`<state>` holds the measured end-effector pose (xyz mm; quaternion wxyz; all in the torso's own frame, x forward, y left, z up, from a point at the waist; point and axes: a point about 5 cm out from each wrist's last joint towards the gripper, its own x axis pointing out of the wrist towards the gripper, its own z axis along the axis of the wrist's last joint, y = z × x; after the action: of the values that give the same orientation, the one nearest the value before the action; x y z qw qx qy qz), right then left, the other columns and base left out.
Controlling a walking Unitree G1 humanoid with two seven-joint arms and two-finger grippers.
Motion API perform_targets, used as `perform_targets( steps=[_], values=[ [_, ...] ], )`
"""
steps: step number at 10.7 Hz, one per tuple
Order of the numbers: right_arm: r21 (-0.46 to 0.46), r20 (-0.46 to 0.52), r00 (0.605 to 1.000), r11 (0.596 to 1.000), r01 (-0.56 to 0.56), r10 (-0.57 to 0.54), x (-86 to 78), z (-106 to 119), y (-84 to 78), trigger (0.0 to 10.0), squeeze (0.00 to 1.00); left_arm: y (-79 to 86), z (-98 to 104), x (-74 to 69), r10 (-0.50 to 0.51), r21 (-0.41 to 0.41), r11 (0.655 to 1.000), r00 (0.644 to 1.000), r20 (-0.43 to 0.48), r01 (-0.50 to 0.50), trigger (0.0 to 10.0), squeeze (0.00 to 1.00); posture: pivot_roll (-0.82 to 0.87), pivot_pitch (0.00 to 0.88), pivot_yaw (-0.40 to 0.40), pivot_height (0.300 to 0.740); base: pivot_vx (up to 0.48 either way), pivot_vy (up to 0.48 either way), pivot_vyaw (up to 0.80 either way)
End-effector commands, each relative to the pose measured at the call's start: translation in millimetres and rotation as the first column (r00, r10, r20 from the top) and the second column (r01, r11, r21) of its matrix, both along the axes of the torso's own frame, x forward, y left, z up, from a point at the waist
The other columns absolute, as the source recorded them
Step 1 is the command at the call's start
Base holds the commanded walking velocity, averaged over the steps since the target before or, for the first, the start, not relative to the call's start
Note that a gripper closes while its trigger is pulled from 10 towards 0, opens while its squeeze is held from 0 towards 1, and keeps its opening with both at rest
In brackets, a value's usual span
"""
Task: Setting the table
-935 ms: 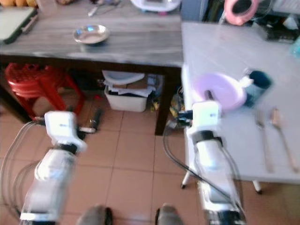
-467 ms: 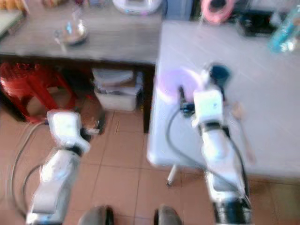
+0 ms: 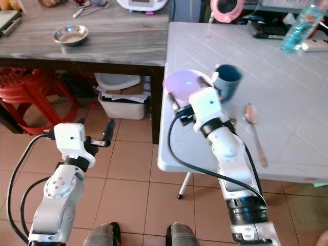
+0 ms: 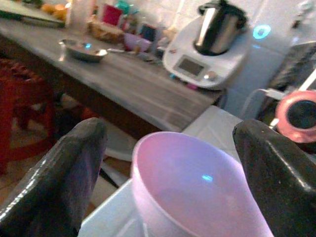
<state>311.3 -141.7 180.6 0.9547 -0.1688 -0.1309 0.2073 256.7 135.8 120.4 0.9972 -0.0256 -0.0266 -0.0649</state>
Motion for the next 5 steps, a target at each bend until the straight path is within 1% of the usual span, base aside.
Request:
perform_targets(
  steps=[1,2,3,4,5],
  values=[
    [-0.023,-0.022,0.999,0.999,-0.036,0.036,3.7,0,1.9,10.0,0.00,0.4,0,-1.5,0.002,0.002,1.000,1.000,-0.007,-0.002,10.0,0.00,-0.04,0.149,0.005,0.740,0.000,0.000,0.00],
    [-0.077,-0.085,0.994,0.995,-0.069,0.062,8.3,-7,2.6,10.0,0.00,0.3,-1,-2.5,0.001,0.006,1.000,1.000,-0.013,-0.001,10.0,0.00,-0.04,0.158,0.003,0.740,0.000,0.000,0.00],
    [-0.122,-0.095,0.993,0.990,-0.076,0.065,11.3,-8,1.1,10.0,0.00,0.6,-3,-3.5,0.001,0.006,1.000,1.000,-0.020,0.000,10.0,0.00,-0.04,0.164,0.002,0.740,0.000,0.000,0.00],
    [-0.159,-0.137,0.988,0.983,-0.088,0.067,17.9,-8,-0.9,10.0,0.00,1.1,-7,-5.8,-0.001,0.006,1.000,0.999,-0.036,0.001,10.0,0.00,-0.04,0.165,-0.003,0.740,0.000,0.000,0.00],
    [-0.185,-0.178,0.982,0.978,-0.094,0.061,24.9,-8,-5.6,10.0,0.00,-1.4,-7,-5.6,-0.011,-0.003,1.000,0.999,-0.038,0.011,10.0,0.00,-0.04,0.172,-0.009,0.740,0.000,0.000,0.00]
  ],
)
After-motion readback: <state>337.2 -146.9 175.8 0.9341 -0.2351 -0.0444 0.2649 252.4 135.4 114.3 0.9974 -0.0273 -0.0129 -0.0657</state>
